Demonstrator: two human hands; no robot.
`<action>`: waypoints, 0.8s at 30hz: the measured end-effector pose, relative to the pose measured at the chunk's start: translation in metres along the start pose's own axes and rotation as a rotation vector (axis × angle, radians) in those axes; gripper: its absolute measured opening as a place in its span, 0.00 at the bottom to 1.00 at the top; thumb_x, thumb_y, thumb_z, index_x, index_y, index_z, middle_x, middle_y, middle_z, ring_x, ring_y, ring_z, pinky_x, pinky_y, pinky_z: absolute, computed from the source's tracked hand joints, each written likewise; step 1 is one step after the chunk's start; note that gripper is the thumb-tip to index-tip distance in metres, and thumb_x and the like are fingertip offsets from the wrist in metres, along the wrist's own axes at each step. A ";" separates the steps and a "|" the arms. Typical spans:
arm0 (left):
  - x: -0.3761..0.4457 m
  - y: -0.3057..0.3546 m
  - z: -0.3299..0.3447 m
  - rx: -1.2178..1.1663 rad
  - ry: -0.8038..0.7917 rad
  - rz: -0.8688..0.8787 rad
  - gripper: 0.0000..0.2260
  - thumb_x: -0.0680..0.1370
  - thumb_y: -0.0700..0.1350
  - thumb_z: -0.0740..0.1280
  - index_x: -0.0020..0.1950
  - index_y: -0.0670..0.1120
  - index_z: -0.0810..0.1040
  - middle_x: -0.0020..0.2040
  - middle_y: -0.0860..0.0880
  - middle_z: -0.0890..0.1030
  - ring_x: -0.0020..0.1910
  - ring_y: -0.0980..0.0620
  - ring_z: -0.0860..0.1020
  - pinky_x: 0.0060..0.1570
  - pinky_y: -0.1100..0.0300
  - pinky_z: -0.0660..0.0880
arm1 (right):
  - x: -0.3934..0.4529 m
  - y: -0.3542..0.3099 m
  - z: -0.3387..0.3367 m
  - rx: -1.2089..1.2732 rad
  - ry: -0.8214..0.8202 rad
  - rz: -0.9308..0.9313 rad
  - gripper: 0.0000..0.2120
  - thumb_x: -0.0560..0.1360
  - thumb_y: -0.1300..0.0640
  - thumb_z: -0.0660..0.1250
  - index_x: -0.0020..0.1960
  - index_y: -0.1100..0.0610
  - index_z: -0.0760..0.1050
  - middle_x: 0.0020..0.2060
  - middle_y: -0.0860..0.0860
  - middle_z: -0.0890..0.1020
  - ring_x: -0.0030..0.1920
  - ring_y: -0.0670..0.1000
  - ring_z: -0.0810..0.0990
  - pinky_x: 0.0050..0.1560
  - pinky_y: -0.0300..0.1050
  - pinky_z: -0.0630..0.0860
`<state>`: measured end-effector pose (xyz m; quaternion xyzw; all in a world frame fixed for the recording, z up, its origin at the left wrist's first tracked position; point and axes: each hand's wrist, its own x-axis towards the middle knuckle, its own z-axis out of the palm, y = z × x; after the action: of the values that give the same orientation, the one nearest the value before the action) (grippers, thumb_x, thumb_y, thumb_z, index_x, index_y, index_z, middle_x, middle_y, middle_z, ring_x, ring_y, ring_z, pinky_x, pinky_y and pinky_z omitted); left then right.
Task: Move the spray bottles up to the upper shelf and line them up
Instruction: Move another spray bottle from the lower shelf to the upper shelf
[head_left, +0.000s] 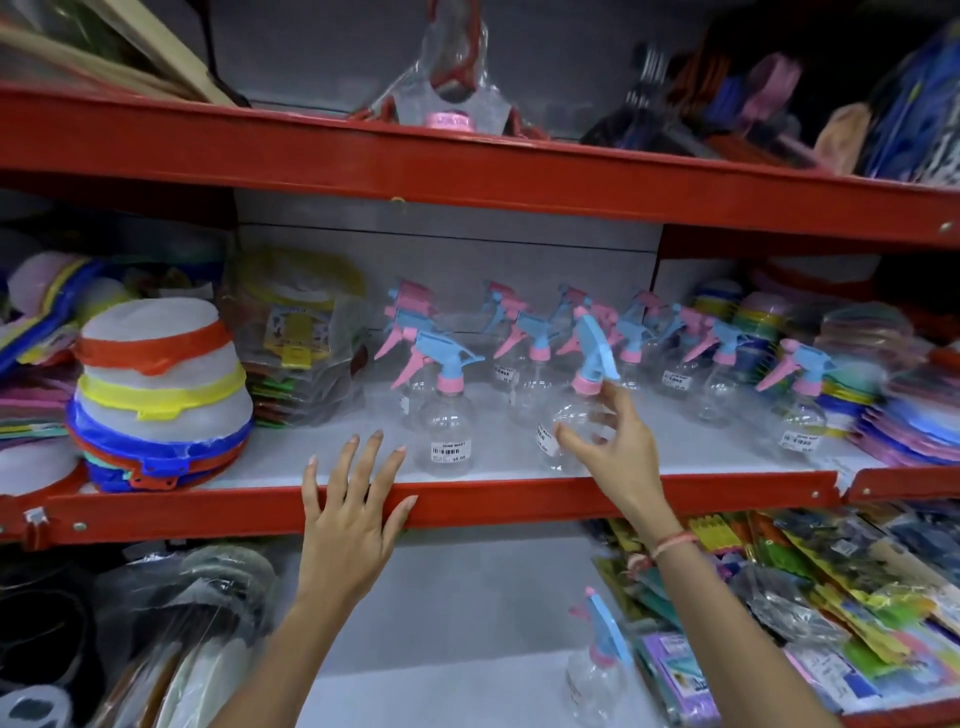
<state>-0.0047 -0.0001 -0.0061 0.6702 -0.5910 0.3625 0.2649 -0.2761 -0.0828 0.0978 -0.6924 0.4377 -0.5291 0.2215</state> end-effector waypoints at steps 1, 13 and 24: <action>0.000 0.000 0.000 0.001 0.002 0.000 0.24 0.82 0.58 0.52 0.75 0.49 0.66 0.76 0.44 0.67 0.74 0.41 0.66 0.72 0.37 0.57 | 0.006 0.005 0.003 -0.025 -0.012 0.007 0.25 0.68 0.51 0.75 0.60 0.43 0.67 0.56 0.42 0.78 0.57 0.50 0.78 0.57 0.54 0.77; 0.000 -0.001 0.003 -0.010 0.013 0.008 0.24 0.81 0.57 0.53 0.75 0.49 0.66 0.76 0.44 0.68 0.73 0.41 0.67 0.72 0.37 0.57 | 0.018 0.016 0.036 -0.169 0.125 0.119 0.48 0.60 0.38 0.78 0.70 0.59 0.63 0.65 0.58 0.70 0.66 0.59 0.69 0.64 0.53 0.69; 0.000 -0.003 0.008 0.015 0.026 0.029 0.25 0.81 0.58 0.54 0.76 0.50 0.65 0.76 0.43 0.68 0.74 0.42 0.65 0.72 0.37 0.56 | 0.035 0.029 0.005 -0.086 -0.228 0.089 0.31 0.68 0.46 0.75 0.66 0.53 0.67 0.62 0.49 0.75 0.60 0.51 0.76 0.61 0.47 0.74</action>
<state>-0.0002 -0.0053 -0.0108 0.6587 -0.5943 0.3795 0.2624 -0.2807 -0.1280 0.0925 -0.7369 0.4623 -0.4172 0.2632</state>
